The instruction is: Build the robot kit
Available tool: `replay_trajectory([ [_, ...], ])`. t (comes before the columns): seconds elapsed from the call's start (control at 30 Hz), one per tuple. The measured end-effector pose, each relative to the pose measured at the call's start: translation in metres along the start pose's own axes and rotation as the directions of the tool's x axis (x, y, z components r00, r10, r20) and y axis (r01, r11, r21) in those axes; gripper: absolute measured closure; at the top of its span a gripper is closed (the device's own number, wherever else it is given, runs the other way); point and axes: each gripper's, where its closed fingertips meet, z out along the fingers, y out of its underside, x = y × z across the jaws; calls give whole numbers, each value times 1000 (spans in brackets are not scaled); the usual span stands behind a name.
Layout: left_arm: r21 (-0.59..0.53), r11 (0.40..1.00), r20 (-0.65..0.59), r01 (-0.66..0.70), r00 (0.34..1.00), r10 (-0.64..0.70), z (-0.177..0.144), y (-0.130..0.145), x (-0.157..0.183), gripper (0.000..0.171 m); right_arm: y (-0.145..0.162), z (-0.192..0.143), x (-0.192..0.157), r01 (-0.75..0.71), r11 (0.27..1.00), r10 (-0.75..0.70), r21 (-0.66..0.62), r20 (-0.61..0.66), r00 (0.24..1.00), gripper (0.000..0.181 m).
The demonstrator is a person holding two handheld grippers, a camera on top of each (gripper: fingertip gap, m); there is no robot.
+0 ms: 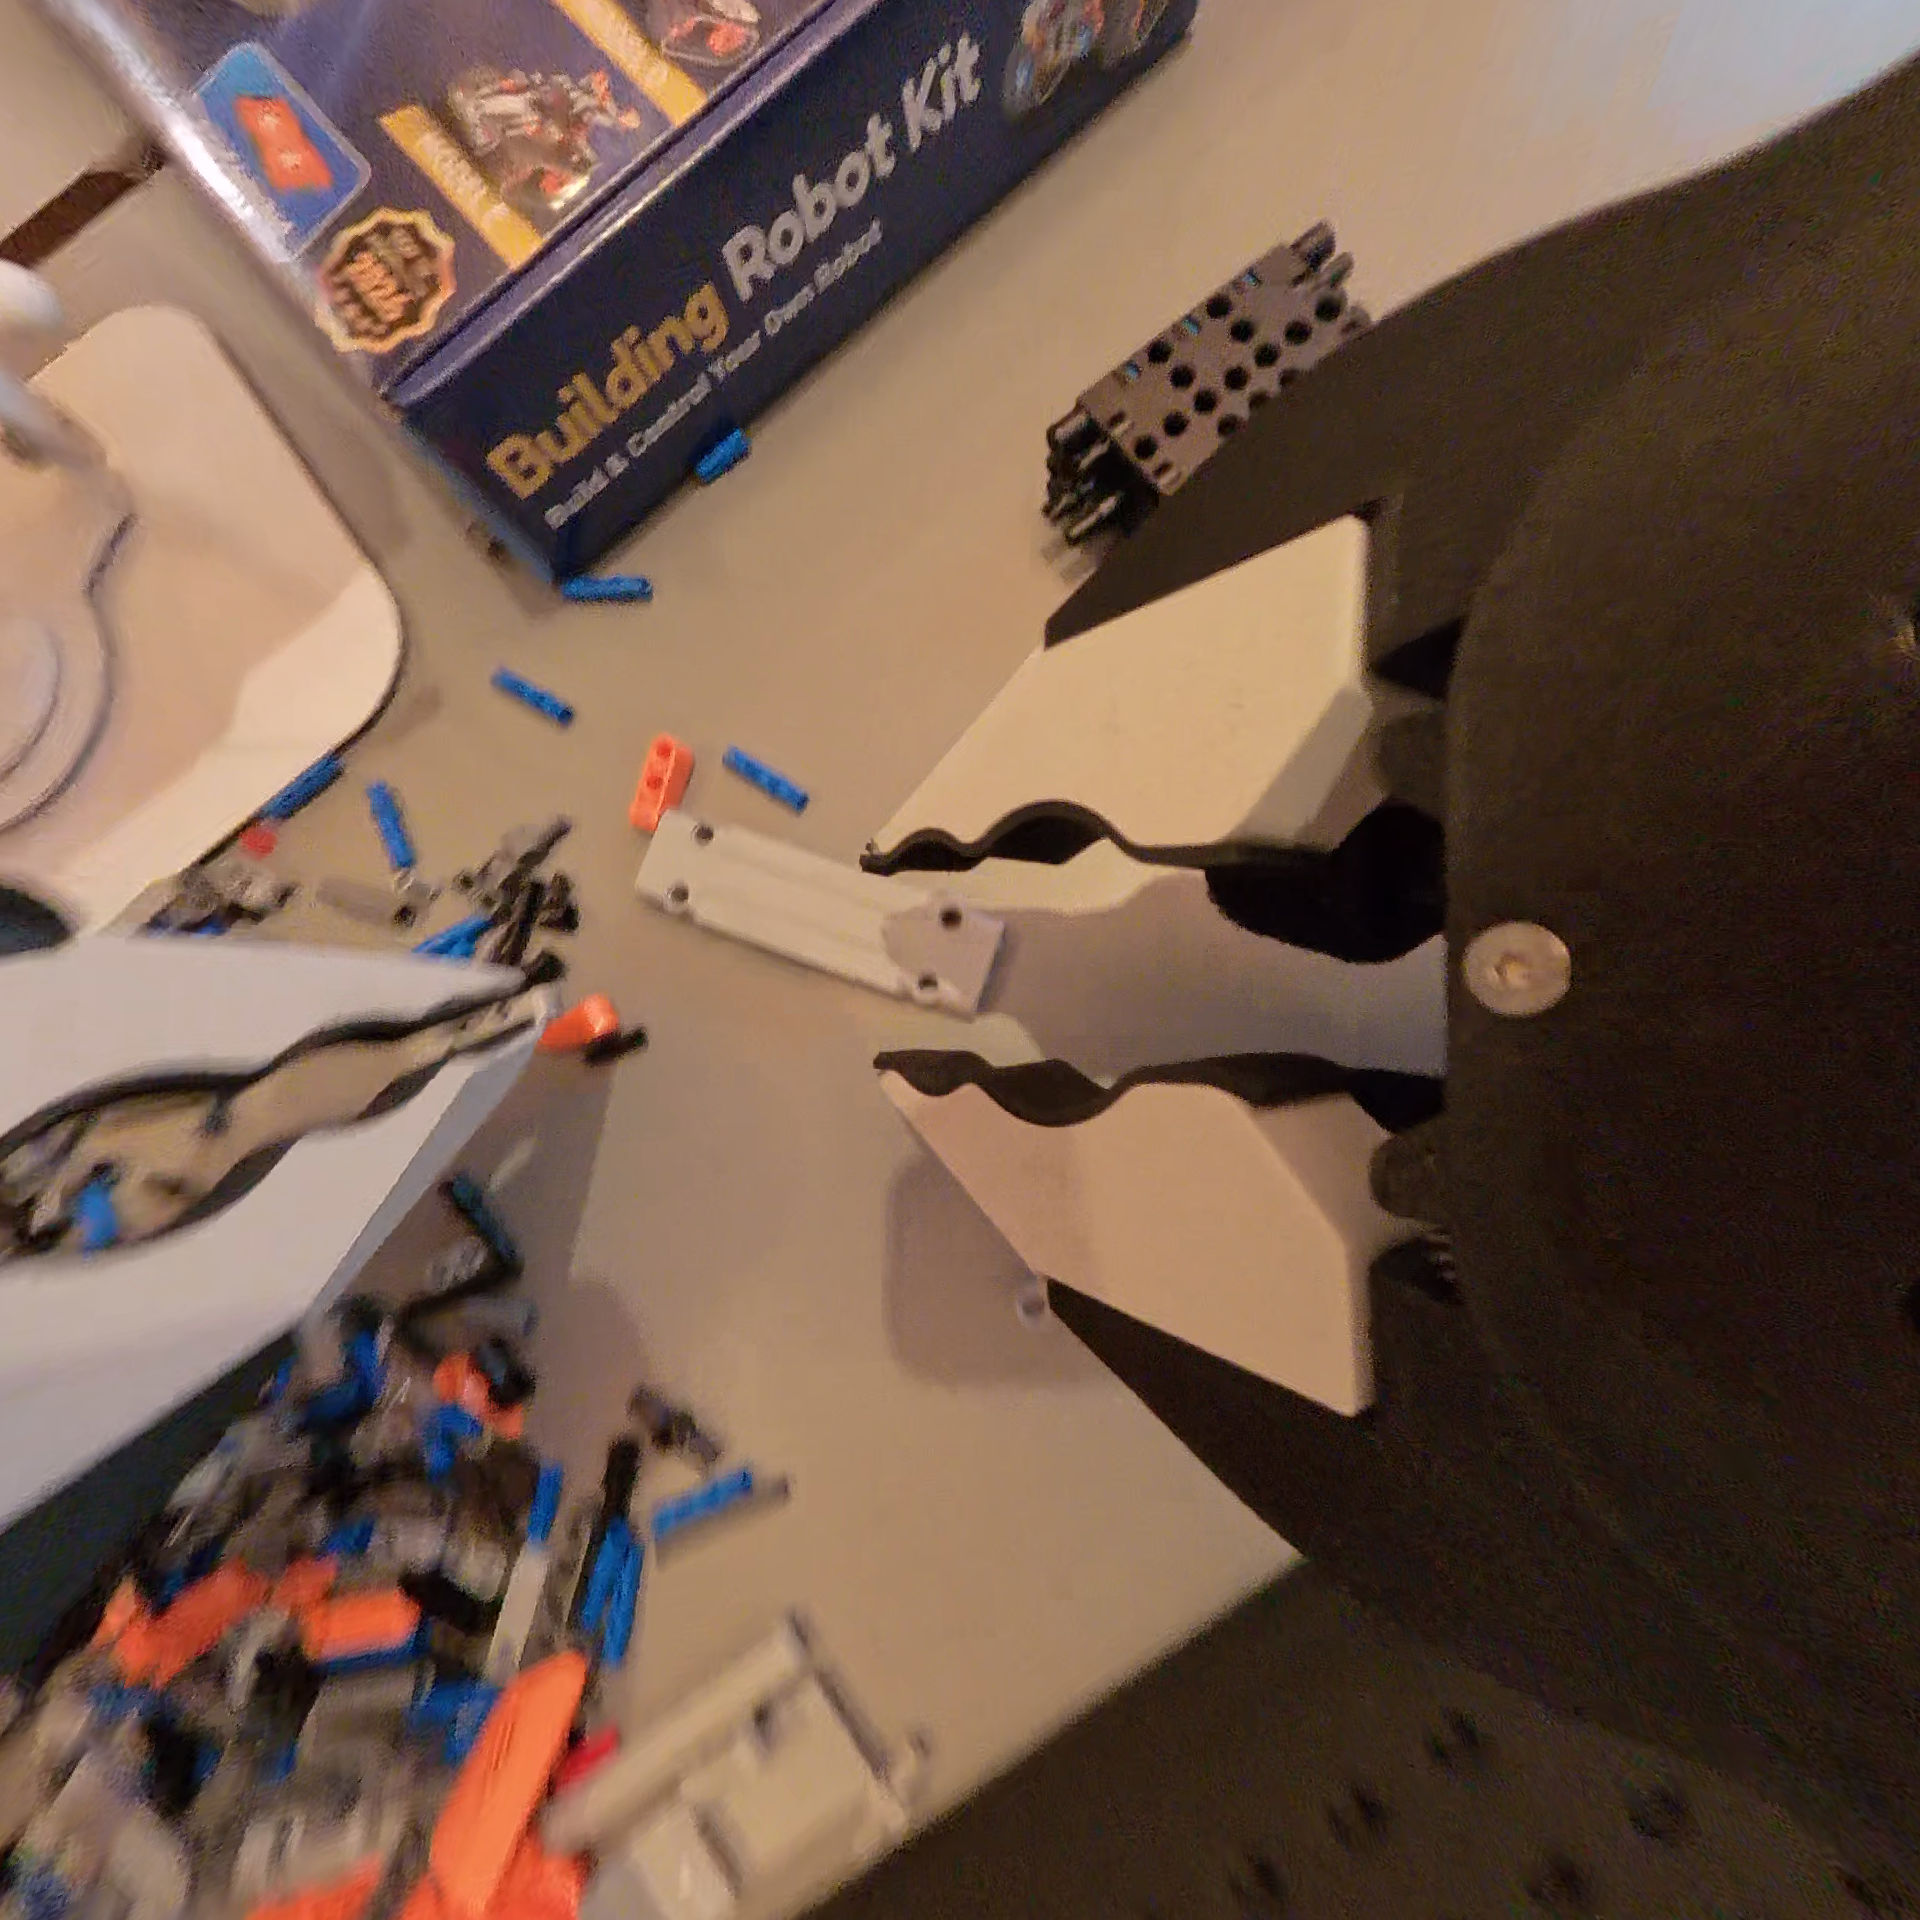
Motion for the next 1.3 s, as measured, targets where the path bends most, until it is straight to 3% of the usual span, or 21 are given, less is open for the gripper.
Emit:
replay_trajectory([
  [0.07,2,1000,24,11,1000,-12,-6,3,0,170,9,13,14,-15,996,9,-82,-64,998,145],
  [0.2,35,999,51,36,998,-38,-16,4,1,169,18,29,12,-28,987,22,-158,-44,999,143],
  [0.3,46,998,67,41,997,-44,-18,7,1,169,19,31,8,-28,987,25,-161,-20,999,156],
  [0.57,80,995,102,54,993,-62,-22,12,-4,165,14,24,6,-26,993,26,-119,-4,1000,158],
  [0.8,156,988,194,-11,981,-20,-28,0,-12,142,-15,-5,-12,-134,989,116,70,213,970,158],
  [1.0,206,978,268,-46,963,-12,-33,-5,-18,125,-36,-27,-21,-256,948,161,187,413,897,158],
  [1.17,290,946,315,-145,948,49,-46,-25,-10,124,-45,-41,-25,-358,907,184,223,556,811,158],
  [1.3,317,916,384,-245,917,113,-53,-40,-6,139,-48,-46,-30,-390,895,182,215,624,760,158],
])
